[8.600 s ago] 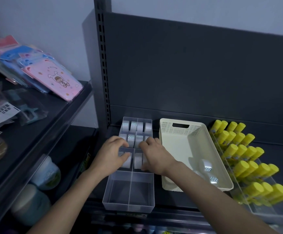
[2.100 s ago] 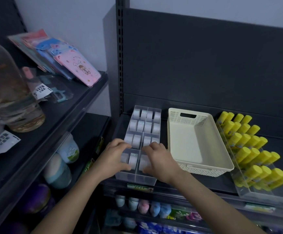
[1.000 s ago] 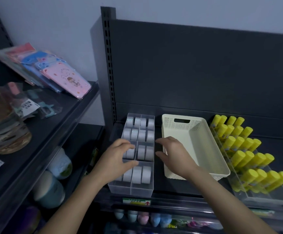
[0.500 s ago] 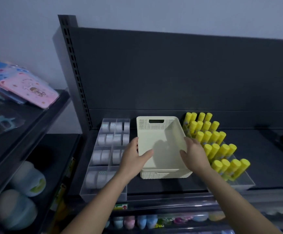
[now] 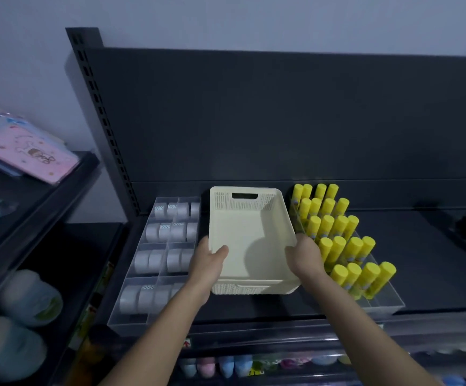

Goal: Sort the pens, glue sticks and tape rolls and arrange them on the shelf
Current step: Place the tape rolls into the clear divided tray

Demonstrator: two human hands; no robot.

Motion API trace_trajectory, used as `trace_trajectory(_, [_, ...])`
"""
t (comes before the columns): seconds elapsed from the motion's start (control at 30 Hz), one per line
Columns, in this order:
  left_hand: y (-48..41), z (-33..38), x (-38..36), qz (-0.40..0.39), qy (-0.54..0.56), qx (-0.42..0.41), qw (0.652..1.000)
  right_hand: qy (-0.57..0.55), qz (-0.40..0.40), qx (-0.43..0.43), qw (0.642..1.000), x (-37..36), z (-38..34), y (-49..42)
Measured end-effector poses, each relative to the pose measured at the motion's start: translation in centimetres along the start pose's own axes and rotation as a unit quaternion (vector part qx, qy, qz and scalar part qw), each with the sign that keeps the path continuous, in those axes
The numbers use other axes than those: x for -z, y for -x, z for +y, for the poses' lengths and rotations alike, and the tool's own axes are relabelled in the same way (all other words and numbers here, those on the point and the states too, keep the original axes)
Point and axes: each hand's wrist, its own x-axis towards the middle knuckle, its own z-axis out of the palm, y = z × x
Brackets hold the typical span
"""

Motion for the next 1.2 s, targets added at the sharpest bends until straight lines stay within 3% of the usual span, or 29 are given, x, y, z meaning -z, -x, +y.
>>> trace_trajectory(0.2, [1.7,2.2,1.5,0.056,0.03,-0.085,0.994,-0.099,0.046,0.064,0.992,1.2,-2.1,1.3])
trace_trajectory(0.5, [6.1,3.2,2.5,0.038,0.072,-0.128,0.988,-0.184,0.115,0.057,0.974,4.3,-2.0,8.8])
trace_trajectory(0.63, [9.1,3.1,2.8,-0.022,0.128,-0.138,0.982,-0.228,0.174,0.051,0.957,5.3,-0.3,13.8])
trace_trajectory(0.8, [12.8,1.2,0.7,-0.097,0.161,-0.12,0.975,-0.202,0.233,0.011,0.951,6.4,3.5,19.7])
trace_trajectory(1.0, [17.0,1.3,-5.2,-0.232,0.17,-0.128,0.949,-0.231,0.322,-0.044,0.917,10.7,8.4,24.9])
trace_trajectory(1.2, [20.6,1.7,-13.0,-0.284,0.17,-0.118,0.936,-0.229,0.383,-0.093,0.89,15.1,14.4,27.2])
